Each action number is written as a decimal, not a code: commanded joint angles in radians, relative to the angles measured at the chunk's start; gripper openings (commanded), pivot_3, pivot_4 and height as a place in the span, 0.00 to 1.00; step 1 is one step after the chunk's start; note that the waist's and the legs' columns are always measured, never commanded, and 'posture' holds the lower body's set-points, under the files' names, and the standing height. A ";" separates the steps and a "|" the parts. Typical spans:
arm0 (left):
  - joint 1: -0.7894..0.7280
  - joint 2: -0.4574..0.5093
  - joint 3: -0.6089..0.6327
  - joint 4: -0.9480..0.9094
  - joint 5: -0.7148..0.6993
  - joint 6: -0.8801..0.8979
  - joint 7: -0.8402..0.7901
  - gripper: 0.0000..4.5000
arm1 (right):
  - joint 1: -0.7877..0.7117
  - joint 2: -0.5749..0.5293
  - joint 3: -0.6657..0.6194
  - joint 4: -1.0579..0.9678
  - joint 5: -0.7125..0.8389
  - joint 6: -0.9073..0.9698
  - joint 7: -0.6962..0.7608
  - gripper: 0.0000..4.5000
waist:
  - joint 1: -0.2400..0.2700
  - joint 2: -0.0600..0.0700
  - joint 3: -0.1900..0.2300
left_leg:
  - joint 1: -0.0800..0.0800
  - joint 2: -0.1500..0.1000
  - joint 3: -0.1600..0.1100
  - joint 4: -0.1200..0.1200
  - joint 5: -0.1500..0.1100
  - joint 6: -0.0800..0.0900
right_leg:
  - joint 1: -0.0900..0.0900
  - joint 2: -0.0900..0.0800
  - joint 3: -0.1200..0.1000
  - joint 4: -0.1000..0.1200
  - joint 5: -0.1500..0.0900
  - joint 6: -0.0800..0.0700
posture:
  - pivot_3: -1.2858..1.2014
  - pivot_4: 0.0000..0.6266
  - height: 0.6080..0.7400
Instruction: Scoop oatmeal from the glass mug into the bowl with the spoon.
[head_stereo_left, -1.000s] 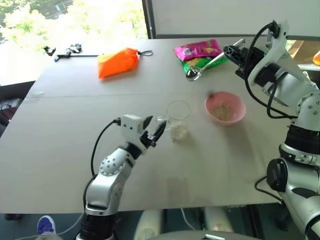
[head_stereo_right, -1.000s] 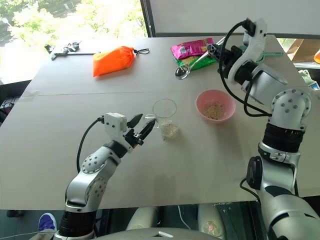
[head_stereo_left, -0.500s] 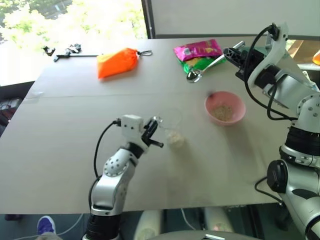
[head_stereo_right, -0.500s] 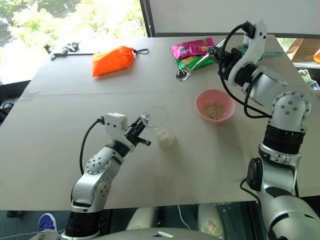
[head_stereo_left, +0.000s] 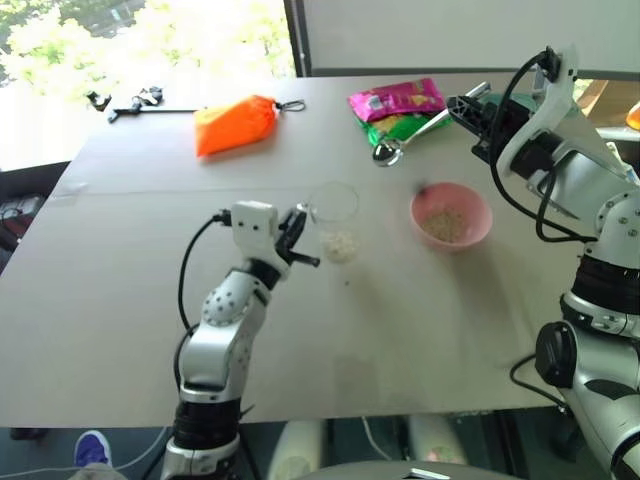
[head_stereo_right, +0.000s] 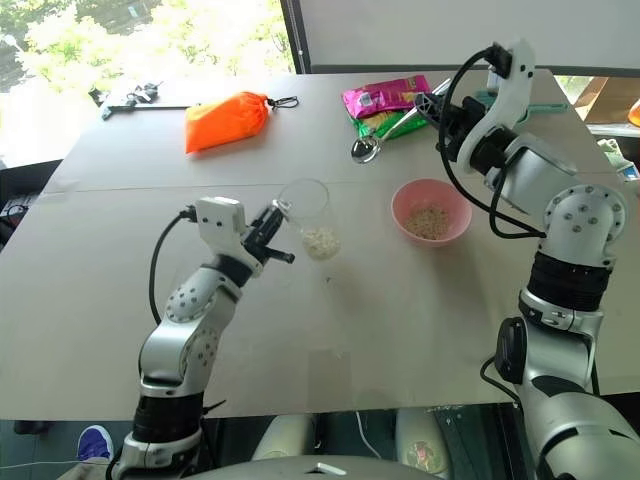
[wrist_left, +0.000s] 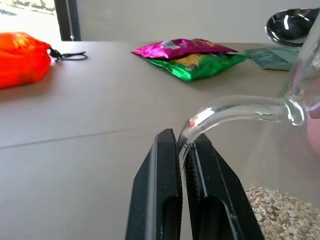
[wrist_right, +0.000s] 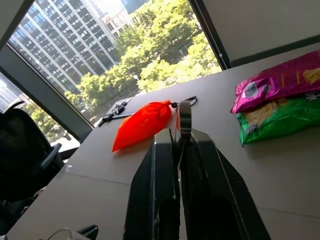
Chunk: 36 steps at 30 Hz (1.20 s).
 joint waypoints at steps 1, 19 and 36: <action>-0.125 0.065 0.013 0.131 0.083 -0.097 -0.012 0.02 | -0.075 -0.027 -0.031 -0.038 0.046 -0.009 0.020 0.00 | -0.002 0.000 0.000 | 0.000 0.000 0.000 0.000 0.000 0.000 | 0.000 0.000 0.000 0.000 0.000 0.000 | 0.52 0.24 1.00; -0.577 -0.025 -0.065 0.790 0.234 -0.501 -0.026 0.02 | -0.102 -0.061 0.118 -0.104 -0.132 -0.075 0.113 0.00 | -0.012 -0.001 0.000 | -0.017 -0.001 -0.003 0.000 0.000 0.000 | -0.010 -0.002 -0.006 0.000 0.000 0.000 | 0.52 0.24 1.00; -0.679 -0.142 -0.091 0.948 0.268 -0.633 -0.022 0.02 | 0.045 -0.095 0.500 -0.108 -0.674 -0.349 0.284 0.00 | -0.016 -0.001 0.001 | -0.019 -0.005 -0.006 0.004 0.000 0.000 | -0.012 -0.004 -0.009 0.001 0.000 0.000 | 0.52 0.24 1.00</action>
